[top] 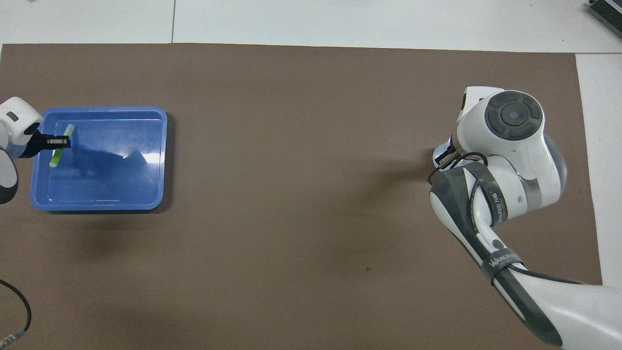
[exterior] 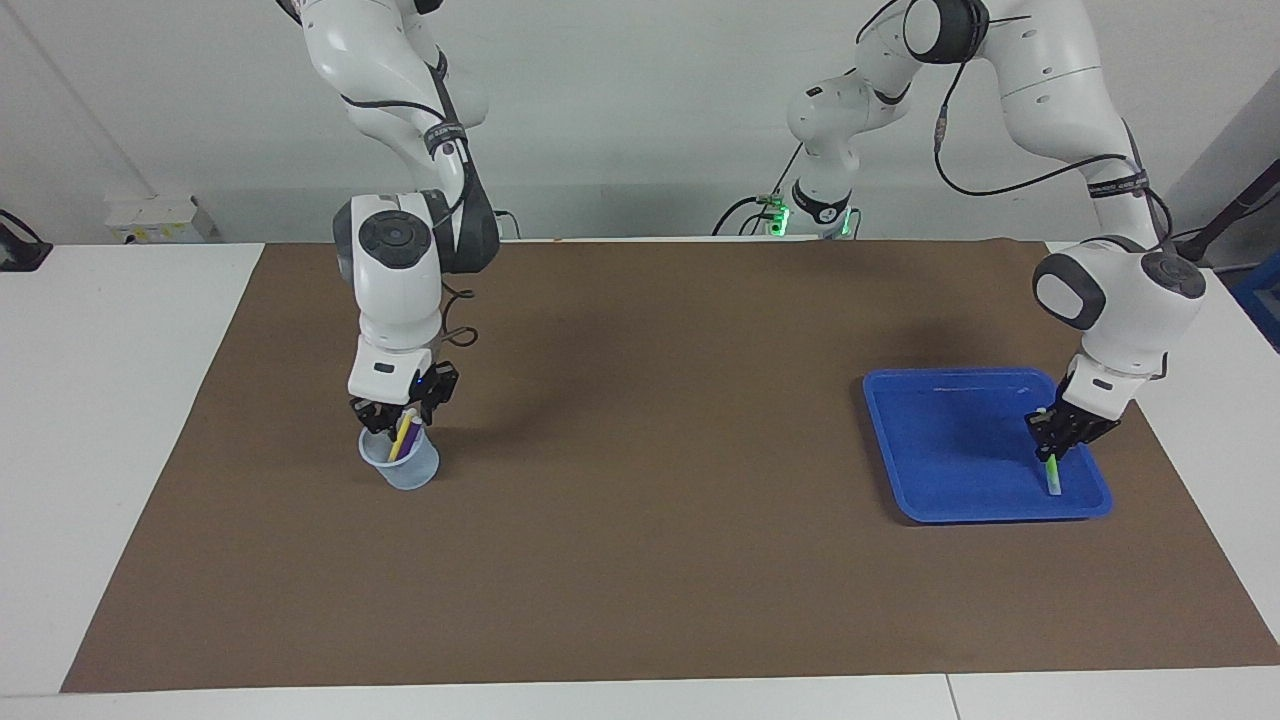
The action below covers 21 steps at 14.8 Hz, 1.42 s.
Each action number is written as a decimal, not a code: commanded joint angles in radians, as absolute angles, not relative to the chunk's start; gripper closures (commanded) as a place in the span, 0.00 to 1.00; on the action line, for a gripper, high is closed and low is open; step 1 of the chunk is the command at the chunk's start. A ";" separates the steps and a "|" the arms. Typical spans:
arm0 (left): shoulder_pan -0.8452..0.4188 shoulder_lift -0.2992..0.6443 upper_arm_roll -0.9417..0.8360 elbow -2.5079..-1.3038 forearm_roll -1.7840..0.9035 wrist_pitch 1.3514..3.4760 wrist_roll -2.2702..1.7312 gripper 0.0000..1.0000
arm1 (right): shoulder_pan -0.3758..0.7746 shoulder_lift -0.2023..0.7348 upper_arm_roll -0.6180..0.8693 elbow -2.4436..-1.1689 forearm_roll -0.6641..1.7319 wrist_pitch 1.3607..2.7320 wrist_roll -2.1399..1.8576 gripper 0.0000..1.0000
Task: Right arm passes pens to left for tray arrangement
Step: 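Lower the green pen into the tray while the right gripper returns, then grasp the purple pen in the cup with the right gripper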
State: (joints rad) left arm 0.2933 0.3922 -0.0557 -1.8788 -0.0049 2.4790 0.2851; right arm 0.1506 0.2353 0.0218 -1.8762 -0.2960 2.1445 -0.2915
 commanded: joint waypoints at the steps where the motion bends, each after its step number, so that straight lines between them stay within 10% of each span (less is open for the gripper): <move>1: 0.285 0.403 -0.055 -1.905 -0.002 2.528 0.285 1.00 | 0.143 0.268 0.028 -1.838 -0.299 2.154 -0.261 0.55; 9: 0.282 0.403 -0.054 -1.962 -0.002 2.596 0.291 1.00 | 0.141 0.271 0.028 -1.836 -0.298 2.152 -0.249 0.70; 15: 0.282 0.408 -0.054 -1.930 -0.002 2.582 0.291 0.29 | 0.135 0.275 0.028 -1.836 -0.298 2.151 -0.250 0.90; 21: 0.267 0.405 -0.054 -1.740 -0.002 2.314 0.281 0.29 | 0.126 0.273 0.028 -1.738 -0.250 2.034 -0.261 0.95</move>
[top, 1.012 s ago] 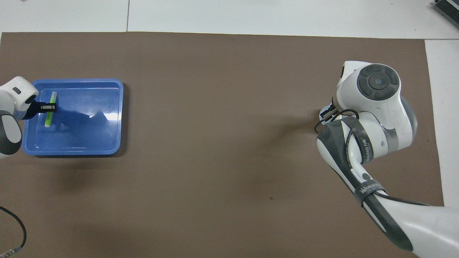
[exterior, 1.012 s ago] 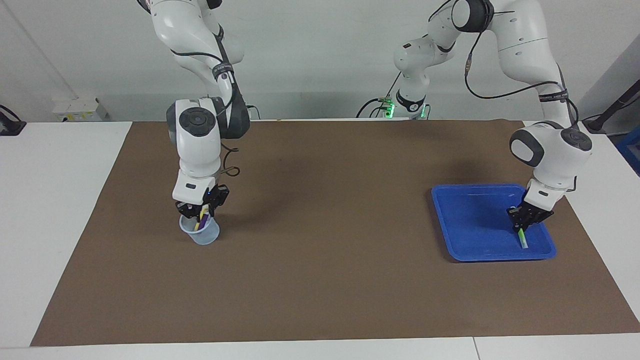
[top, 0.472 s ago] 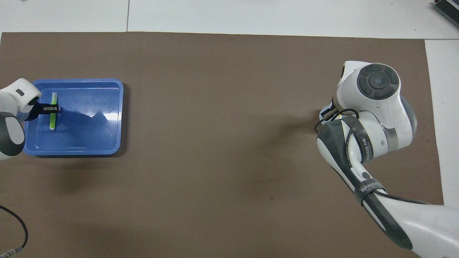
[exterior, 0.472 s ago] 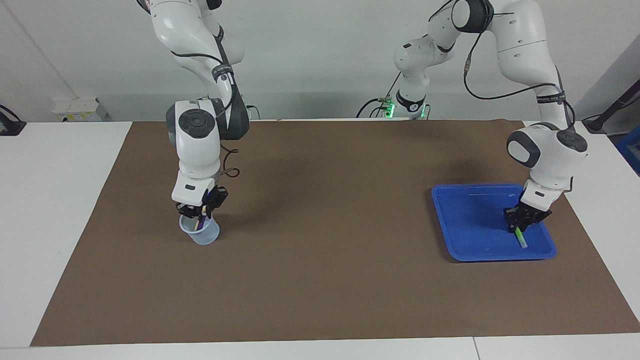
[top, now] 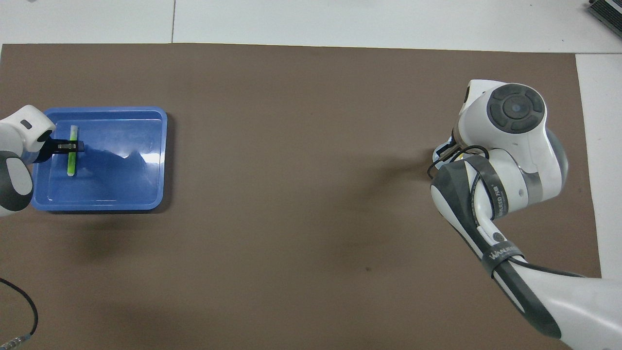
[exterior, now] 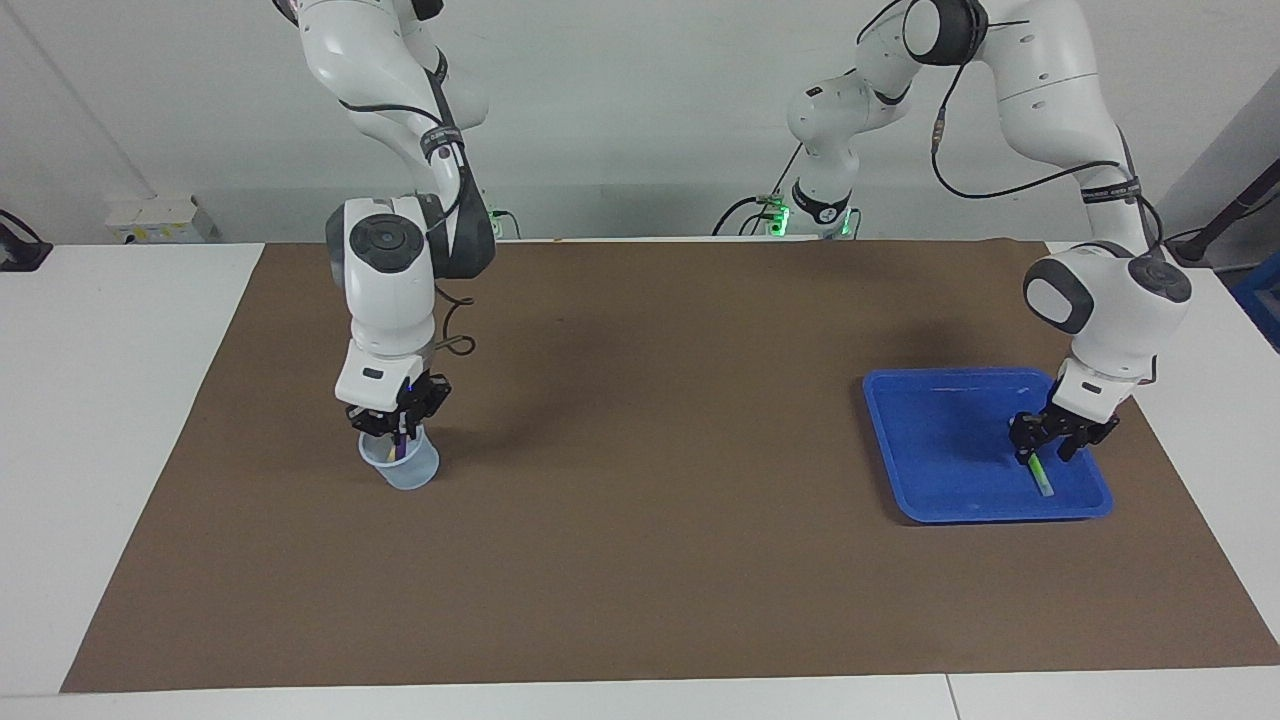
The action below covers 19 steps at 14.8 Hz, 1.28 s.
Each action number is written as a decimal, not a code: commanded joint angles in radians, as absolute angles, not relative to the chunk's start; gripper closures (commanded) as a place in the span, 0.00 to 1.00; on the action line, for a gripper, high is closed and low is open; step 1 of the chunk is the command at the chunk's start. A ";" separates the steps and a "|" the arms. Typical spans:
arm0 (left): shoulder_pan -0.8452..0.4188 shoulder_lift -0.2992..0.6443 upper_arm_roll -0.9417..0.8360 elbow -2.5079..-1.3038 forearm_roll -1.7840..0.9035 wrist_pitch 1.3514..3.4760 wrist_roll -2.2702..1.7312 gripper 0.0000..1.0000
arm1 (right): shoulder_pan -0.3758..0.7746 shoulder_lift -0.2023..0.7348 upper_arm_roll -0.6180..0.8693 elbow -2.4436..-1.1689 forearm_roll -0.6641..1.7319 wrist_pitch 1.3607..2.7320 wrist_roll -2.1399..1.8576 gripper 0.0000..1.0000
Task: Right arm passes pens to left for tray arrangement
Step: 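Grasp the purple pen in the cup with the right gripper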
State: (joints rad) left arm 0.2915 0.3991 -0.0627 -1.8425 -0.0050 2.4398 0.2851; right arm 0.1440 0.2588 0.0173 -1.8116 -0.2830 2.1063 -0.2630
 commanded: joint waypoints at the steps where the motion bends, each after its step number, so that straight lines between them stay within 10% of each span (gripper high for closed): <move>1: 0.258 0.402 -0.054 -1.708 -0.002 2.268 0.275 0.29 | 0.124 0.268 0.029 -1.711 -0.247 1.995 -0.265 0.95; 19: -0.017 0.180 -0.097 -1.690 -0.265 1.918 -0.678 0.28 | 0.097 0.181 0.026 -1.505 0.391 1.789 0.138 0.95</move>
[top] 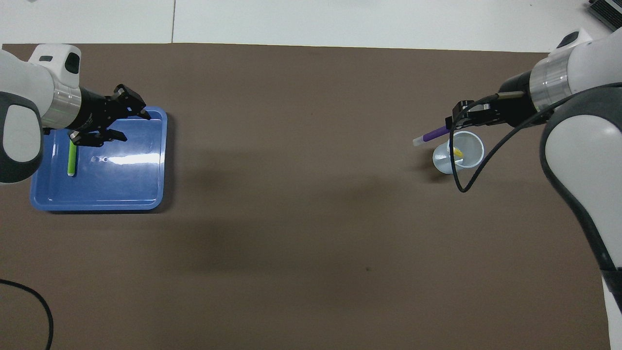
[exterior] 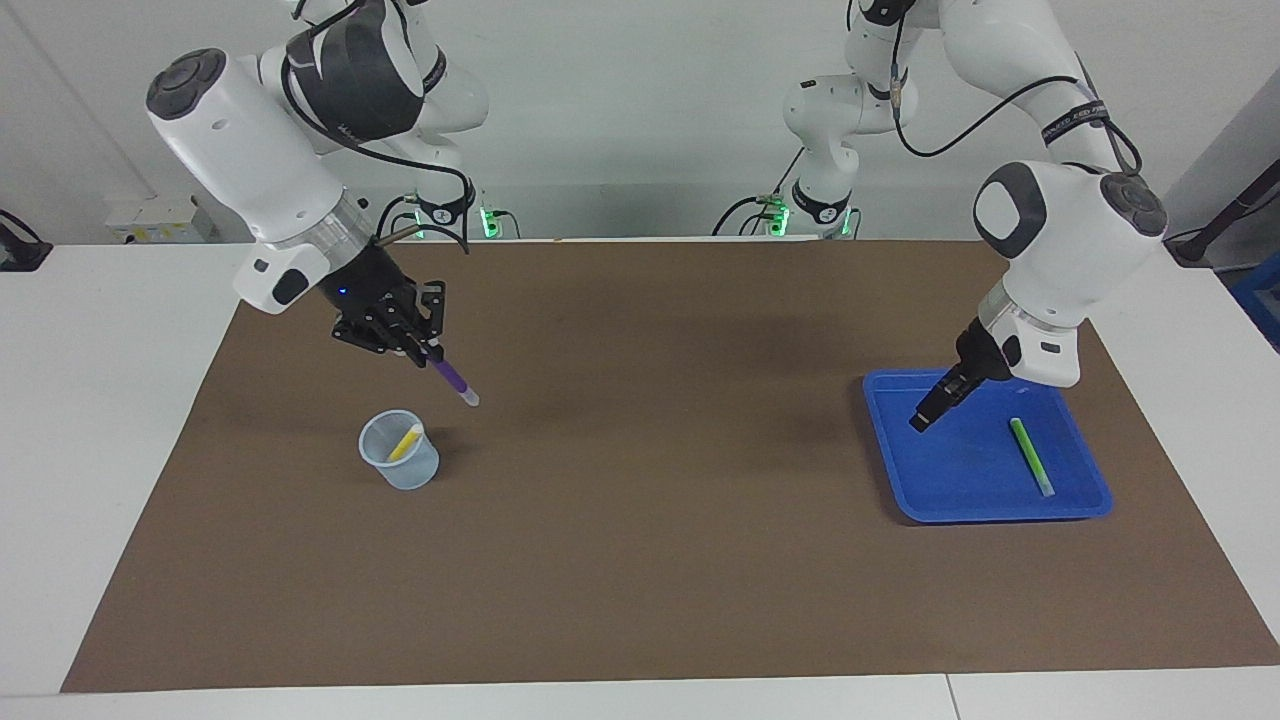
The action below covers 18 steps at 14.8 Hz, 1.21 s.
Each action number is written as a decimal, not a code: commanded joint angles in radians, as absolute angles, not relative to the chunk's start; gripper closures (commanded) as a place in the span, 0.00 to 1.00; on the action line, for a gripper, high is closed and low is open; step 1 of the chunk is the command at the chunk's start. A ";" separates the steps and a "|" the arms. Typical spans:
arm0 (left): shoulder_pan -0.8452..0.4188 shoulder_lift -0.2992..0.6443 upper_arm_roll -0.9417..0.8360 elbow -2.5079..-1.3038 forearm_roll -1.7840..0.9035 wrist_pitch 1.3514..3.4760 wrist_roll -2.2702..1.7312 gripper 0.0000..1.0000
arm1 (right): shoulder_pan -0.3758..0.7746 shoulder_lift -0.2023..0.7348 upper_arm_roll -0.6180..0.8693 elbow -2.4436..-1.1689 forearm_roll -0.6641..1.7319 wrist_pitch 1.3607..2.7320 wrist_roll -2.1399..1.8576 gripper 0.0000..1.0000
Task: Right arm passes pens to left for tray arrangement
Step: 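Carry the purple pen to center while the left gripper approaches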
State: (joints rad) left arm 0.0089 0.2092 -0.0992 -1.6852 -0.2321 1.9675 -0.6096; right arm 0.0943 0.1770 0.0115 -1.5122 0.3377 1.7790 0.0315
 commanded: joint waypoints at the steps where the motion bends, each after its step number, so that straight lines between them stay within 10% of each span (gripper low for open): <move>1: -0.034 0.178 -0.112 -1.690 -0.270 1.910 -0.731 0.26 | 0.103 0.179 0.028 -1.509 0.414 1.807 0.203 0.95; 18: -0.276 0.170 -0.256 -1.626 -0.485 2.149 -1.912 0.20 | 0.334 0.186 0.028 -1.566 0.621 2.072 0.854 0.95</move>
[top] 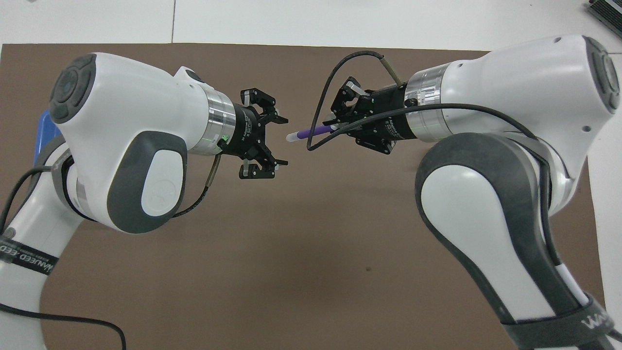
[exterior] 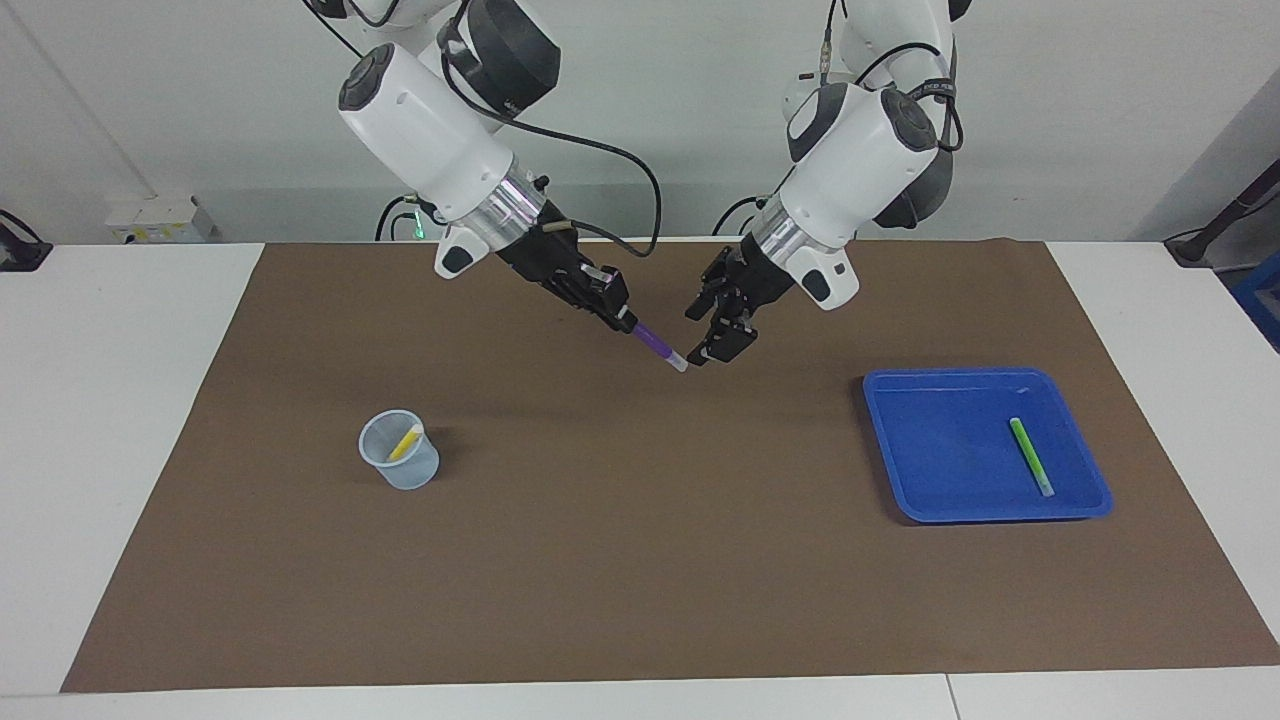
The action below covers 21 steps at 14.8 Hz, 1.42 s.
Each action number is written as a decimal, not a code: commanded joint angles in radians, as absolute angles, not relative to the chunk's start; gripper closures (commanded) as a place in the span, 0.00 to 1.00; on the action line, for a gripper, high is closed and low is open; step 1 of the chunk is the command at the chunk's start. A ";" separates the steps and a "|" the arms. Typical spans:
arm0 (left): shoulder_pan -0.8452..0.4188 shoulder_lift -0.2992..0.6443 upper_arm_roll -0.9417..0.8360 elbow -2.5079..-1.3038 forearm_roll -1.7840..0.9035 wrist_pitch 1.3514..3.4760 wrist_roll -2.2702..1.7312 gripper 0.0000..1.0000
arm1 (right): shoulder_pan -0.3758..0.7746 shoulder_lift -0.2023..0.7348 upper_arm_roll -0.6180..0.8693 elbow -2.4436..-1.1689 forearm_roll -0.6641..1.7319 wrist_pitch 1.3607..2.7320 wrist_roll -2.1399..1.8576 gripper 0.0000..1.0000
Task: Right arm passes pens to left for tray arrangement
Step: 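Grasp the purple pen with the left gripper and release the right gripper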
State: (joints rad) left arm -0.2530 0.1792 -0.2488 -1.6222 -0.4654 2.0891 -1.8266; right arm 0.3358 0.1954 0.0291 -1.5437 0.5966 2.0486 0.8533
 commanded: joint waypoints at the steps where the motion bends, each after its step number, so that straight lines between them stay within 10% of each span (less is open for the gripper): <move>1: -0.302 0.167 -0.256 -1.646 -0.485 2.184 -1.957 0.20 | 0.334 0.187 0.028 -1.566 0.620 2.072 0.853 0.95; 8: -0.364 0.147 -0.255 -1.698 -0.471 2.260 -2.091 0.25 | 0.334 0.183 0.028 -1.580 0.609 2.072 0.842 0.95; 21: -0.356 0.146 -0.250 -1.712 -0.422 2.279 -2.079 0.67 | 0.334 0.179 0.028 -1.586 0.609 2.072 0.828 0.95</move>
State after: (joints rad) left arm -0.3475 0.1791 -0.2535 -1.6643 -0.4363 2.2597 -2.0760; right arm 0.3354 0.1947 0.0273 -1.5655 0.5966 2.0503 0.8509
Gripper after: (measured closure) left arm 0.577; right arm 0.815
